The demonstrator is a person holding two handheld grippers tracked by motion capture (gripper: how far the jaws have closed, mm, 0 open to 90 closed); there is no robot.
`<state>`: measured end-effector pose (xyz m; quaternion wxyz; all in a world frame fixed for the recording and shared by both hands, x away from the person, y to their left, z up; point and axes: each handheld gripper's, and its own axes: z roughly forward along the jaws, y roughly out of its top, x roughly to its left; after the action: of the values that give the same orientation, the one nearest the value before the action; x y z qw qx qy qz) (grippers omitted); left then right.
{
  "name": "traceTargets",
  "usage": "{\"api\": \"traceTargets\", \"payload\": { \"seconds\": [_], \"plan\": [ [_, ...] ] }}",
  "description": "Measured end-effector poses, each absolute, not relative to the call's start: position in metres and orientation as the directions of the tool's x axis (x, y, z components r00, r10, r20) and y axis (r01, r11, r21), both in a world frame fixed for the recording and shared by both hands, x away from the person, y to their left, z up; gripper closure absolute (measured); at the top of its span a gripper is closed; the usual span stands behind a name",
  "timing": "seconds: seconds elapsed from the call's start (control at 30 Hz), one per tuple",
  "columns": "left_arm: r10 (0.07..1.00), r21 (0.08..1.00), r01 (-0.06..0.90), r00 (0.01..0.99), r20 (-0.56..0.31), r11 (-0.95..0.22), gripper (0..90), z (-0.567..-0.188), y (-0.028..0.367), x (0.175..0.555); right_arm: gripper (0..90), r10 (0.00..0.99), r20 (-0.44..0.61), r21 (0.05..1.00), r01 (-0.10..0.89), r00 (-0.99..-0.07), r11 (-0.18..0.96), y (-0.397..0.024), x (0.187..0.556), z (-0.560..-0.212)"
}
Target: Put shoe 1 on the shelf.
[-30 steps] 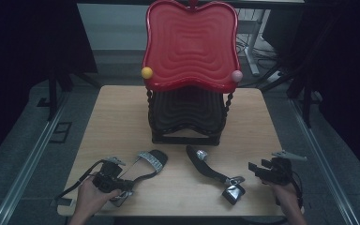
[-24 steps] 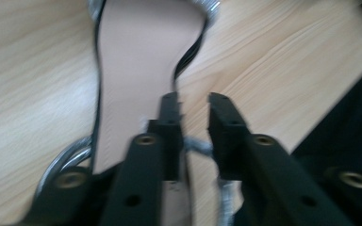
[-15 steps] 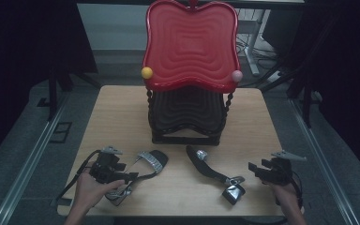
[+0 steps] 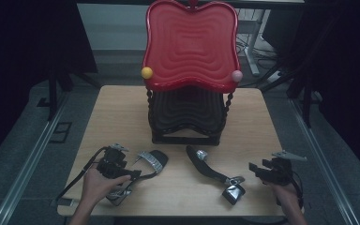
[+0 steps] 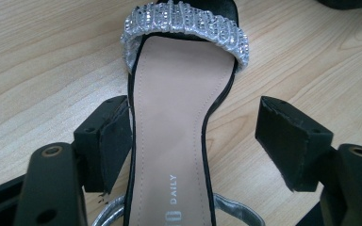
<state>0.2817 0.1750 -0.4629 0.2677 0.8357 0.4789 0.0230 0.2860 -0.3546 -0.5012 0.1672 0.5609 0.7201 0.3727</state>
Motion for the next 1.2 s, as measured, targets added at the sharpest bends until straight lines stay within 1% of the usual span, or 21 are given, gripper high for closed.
{"api": "traceTargets", "payload": {
  "seconds": [0.13,0.17,0.2,0.23,0.33,0.37,0.53,0.7,0.77,0.93,1.0,1.2],
  "plan": [
    [0.816,0.455,0.792,0.539,-0.207,-0.408,22.9,-0.466,0.173,0.283,32.9,0.933,0.180,0.725,0.683,-0.313,0.089,-0.355,0.286,-0.502],
    [0.821,0.436,0.797,0.536,-0.195,-0.417,21.6,-0.470,0.169,0.283,32.6,0.931,0.179,0.723,0.684,-0.319,0.096,-0.355,0.286,-0.502],
    [0.821,0.436,0.797,0.536,-0.195,-0.417,20.9,-0.470,0.169,0.283,32.5,0.928,0.180,0.725,0.681,-0.326,0.099,-0.355,0.286,-0.502],
    [0.825,0.417,0.799,0.538,-0.173,-0.433,20.6,-0.475,0.165,0.283,32.4,0.926,0.177,0.729,0.676,-0.333,0.104,-0.354,0.285,-0.502],
    [0.828,0.394,0.802,0.539,-0.154,-0.449,20.2,-0.480,0.161,0.283,32.3,0.926,0.171,0.731,0.673,-0.338,0.111,-0.353,0.285,-0.501],
    [0.838,0.375,0.810,0.529,-0.134,-0.452,20.3,-0.485,0.157,0.284,32.2,0.925,0.172,0.728,0.676,-0.338,0.112,-0.352,0.286,-0.501],
    [0.849,0.334,0.820,0.519,-0.095,-0.464,22.4,-0.495,0.150,0.287,32.2,0.928,0.168,0.723,0.681,-0.332,0.113,-0.353,0.286,-0.503],
    [0.862,0.285,0.834,0.505,-0.049,-0.472,32.9,-0.505,0.146,0.288,32.2,0.928,0.168,0.724,0.681,-0.332,0.112,-0.354,0.286,-0.502],
    [0.869,0.288,0.848,0.487,-0.090,-0.445,33.8,-0.506,0.149,0.289,32.2,0.929,0.168,0.725,0.680,-0.331,0.111,-0.353,0.286,-0.502],
    [0.863,0.279,0.851,0.490,-0.121,-0.444,37.4,-0.505,0.153,0.290,32.2,0.928,0.167,0.724,0.680,-0.332,0.113,-0.353,0.286,-0.503],
    [0.864,0.281,0.864,0.473,-0.172,-0.417,41.7,-0.504,0.158,0.292,32.2,0.928,0.168,0.723,0.682,-0.332,0.113,-0.353,0.286,-0.503],
    [0.864,0.288,0.872,0.459,-0.206,-0.395,42.8,-0.504,0.170,0.294,32.2,0.930,0.169,0.725,0.680,-0.327,0.107,-0.354,0.286,-0.503]
  ]
}}
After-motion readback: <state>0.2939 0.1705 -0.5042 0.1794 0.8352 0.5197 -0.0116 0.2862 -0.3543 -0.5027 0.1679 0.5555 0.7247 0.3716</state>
